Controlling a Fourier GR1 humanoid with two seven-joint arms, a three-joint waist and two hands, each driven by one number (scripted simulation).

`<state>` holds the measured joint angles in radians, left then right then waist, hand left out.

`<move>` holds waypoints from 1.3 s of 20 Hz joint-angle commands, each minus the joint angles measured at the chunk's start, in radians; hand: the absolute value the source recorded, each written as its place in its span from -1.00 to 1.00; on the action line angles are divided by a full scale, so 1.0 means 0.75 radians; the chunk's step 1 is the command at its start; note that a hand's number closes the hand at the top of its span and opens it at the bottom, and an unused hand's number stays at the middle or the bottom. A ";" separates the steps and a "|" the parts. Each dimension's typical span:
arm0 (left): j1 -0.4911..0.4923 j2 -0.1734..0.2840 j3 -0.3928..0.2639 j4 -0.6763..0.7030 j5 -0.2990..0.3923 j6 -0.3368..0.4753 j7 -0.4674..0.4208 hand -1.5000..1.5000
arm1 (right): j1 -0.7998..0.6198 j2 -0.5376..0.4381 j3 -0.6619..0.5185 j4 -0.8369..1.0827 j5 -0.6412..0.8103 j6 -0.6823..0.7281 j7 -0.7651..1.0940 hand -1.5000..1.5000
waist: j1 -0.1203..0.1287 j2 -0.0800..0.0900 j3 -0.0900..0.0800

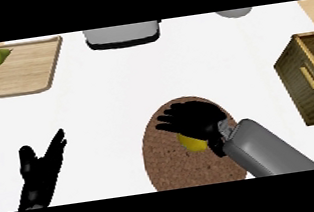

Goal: Pick the lemon from the placemat and place it in the basket

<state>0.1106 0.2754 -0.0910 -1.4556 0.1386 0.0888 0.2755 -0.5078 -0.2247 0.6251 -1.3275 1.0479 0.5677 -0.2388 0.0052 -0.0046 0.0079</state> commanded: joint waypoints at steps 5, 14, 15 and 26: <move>0.053 -0.030 0.007 -0.045 -0.034 -0.020 0.062 0.00 | 0.020 0.127 -0.022 0.127 0.124 -0.083 -0.036 -1.00 | 0.002 0.006 -0.010; 0.054 -0.009 0.081 0.092 -0.021 -0.106 -0.055 0.00 | 0.015 0.084 0.014 0.214 0.255 -0.289 -0.208 1.00 | 0.005 0.009 -0.011; 0.033 -0.026 0.066 0.090 -0.046 -0.080 -0.022 0.00 | 0.028 0.056 0.013 0.155 0.258 -0.282 -0.235 1.00 | -0.001 0.007 -0.011; 0.097 -0.063 0.106 0.051 -0.050 -0.035 -0.015 0.00 | 0.271 0.015 -0.262 0.026 0.275 -0.267 0.145 1.00 | -0.123 -0.023 -0.013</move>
<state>0.1526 0.2376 -0.0253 -1.4552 0.0978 0.0437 0.2486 -0.4046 -0.1752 0.5272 -1.2422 1.2627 0.3425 -0.2887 -0.0308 -0.0165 0.0091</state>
